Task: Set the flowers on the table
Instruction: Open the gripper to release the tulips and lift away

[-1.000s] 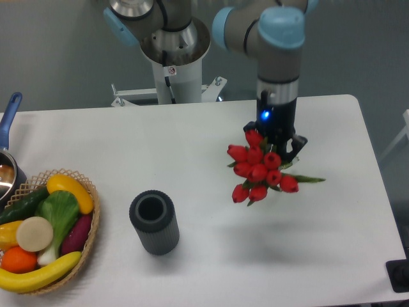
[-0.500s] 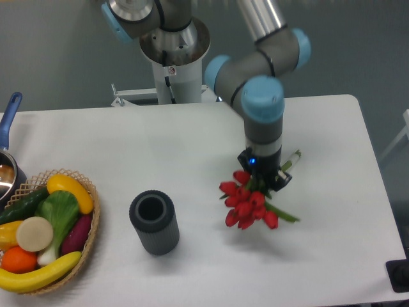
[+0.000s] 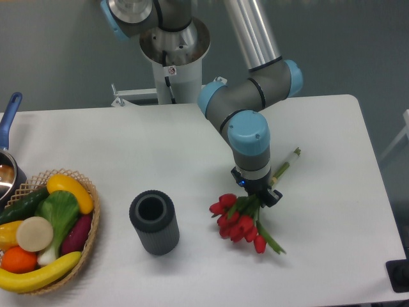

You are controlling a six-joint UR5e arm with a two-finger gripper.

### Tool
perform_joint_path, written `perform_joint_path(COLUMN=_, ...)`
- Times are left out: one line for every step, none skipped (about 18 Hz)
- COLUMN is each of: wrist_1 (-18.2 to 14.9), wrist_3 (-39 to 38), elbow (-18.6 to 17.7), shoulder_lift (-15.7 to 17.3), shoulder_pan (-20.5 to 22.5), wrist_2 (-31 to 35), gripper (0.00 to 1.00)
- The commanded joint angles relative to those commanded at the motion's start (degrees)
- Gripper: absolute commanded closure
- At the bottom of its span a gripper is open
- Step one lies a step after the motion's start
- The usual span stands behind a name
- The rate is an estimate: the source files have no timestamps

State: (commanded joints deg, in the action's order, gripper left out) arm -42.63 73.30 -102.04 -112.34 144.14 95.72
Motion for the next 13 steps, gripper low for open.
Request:
perform_joint_path(wrist_1=0.0, wrist_3=0.2, elbow=0.3, shoulder_lift=1.3, shoulder_pan=0.3, wrist_2=-2.2, gripper=0.0)
perform_joint_path(wrist_1=0.0, wrist_3=0.2, elbow=0.4, shoulder_lift=2.3, shoulder_pan=0.9, wrist_2=-5.0, gripper=0.0)
perform_joint_path(wrist_1=0.0, wrist_3=-0.1, elbow=0.4, shoulder_lift=3.4, shoulder_pan=1.7, wrist_2=-7.5, gripper=0.0)
perform_joint_path(wrist_1=0.0, wrist_3=-0.2, elbow=0.4, shoulder_lift=5.1, shoulder_pan=2.2, wrist_2=-9.3, gripper=0.0)
perform_joint_path(wrist_1=-0.1, wrist_3=-0.5, elbow=0.4, shoulder_lift=7.2, shoulder_pan=2.9, wrist_2=-11.0, gripper=0.0)
perform_joint_path(wrist_1=-0.1, wrist_3=-1.7, elbow=0.2, shoulder_lift=9.2, shoulder_pan=3.7, wrist_2=-12.7, gripper=0.0)
perform_joint_path(wrist_1=-0.3, wrist_3=-2.2, elbow=0.4, shoulder_lift=11.0, shoulder_pan=4.5, wrist_2=-14.4, gripper=0.0)
perform_joint_path(wrist_1=-0.8, wrist_3=-2.2, elbow=0.4, shoulder_lift=12.7, shoulder_pan=5.4, wrist_2=-15.2, gripper=0.0)
perform_joint_path(wrist_1=-0.8, wrist_3=-2.0, elbow=0.4, shoulder_lift=13.9, shoulder_pan=6.3, wrist_2=-15.4, gripper=0.0)
perform_joint_path(wrist_1=-0.9, wrist_3=-1.8, elbow=0.4, shoulder_lift=14.9, shoulder_pan=6.9, wrist_2=-15.7, gripper=0.0)
perform_joint_path(wrist_1=-1.1, wrist_3=-1.7, elbow=0.4, shoulder_lift=15.8, shoulder_pan=8.0, wrist_2=-16.4, gripper=0.0)
perform_joint_path(wrist_1=-2.0, wrist_3=-1.5, elbow=0.4, shoulder_lift=16.4, shoulder_pan=9.2, wrist_2=-17.2, gripper=0.0)
perform_joint_path(wrist_1=-3.2, wrist_3=-0.5, elbow=0.4, shoulder_lift=17.3, shoulder_pan=10.1, wrist_2=-17.7, gripper=0.0)
